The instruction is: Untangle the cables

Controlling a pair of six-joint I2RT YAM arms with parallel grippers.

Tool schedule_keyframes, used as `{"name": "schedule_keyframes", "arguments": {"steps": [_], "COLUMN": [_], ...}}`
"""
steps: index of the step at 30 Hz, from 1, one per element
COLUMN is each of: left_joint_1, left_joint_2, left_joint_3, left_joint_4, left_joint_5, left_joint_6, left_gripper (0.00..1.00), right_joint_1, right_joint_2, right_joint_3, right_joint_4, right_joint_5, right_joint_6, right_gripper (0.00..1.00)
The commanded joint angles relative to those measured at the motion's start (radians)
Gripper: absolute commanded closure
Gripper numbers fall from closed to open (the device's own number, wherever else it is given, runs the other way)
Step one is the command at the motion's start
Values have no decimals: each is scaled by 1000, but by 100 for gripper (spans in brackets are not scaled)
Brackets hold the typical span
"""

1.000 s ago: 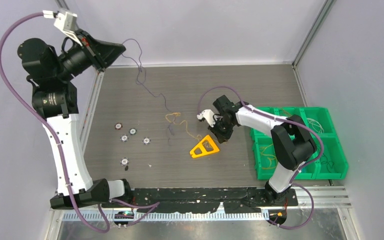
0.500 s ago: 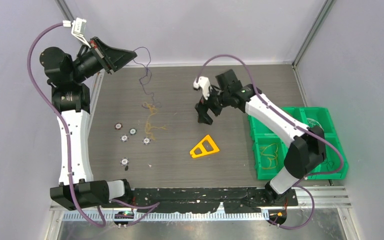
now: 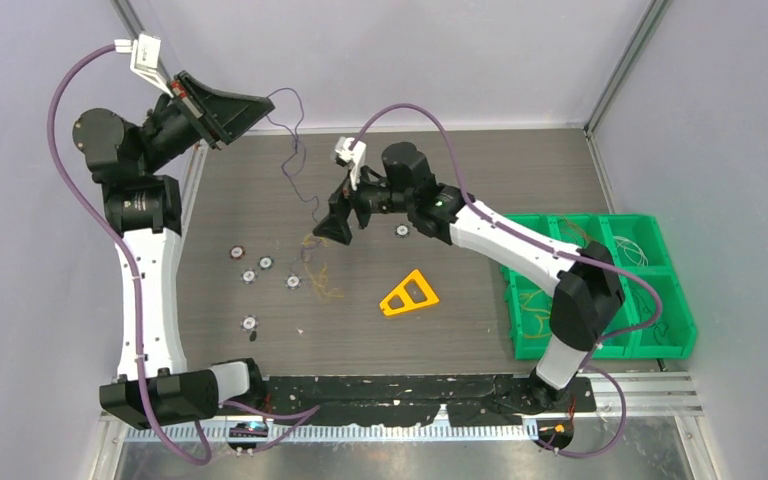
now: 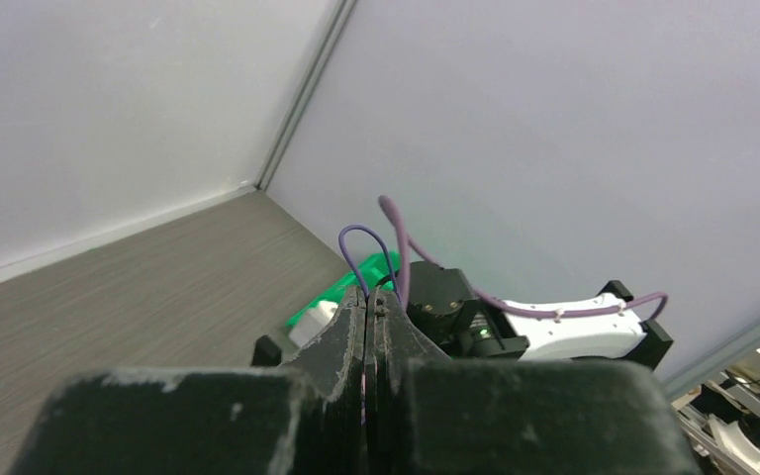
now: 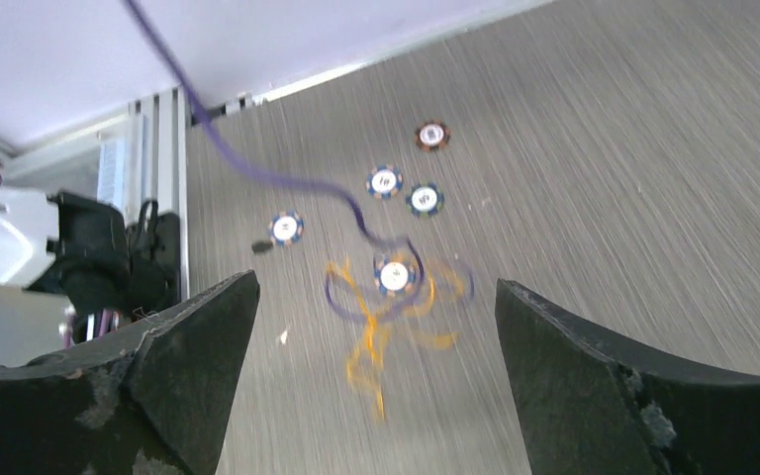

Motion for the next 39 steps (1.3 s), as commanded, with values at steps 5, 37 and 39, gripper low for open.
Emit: {"name": "schedule_keyframes", "arguments": {"steps": [5, 37, 39], "left_joint_1": [-38, 28, 23], "left_joint_2": [-12, 105, 103], "left_joint_3": [27, 402, 392], "left_joint_4": [165, 192, 181], "left_joint_5": [9, -126, -151], "left_joint_6": [-118, -146, -153], "left_gripper": [100, 100, 100], "right_joint_1": [28, -22, -7], "right_joint_2": [174, -26, -13], "right_joint_3": [98, -214, -159], "right_joint_4": [271, 391, 407], "right_joint_5": [91, -98, -72], "right_joint_6": [172, 205, 272], "right_gripper": [33, 1, 1]}}
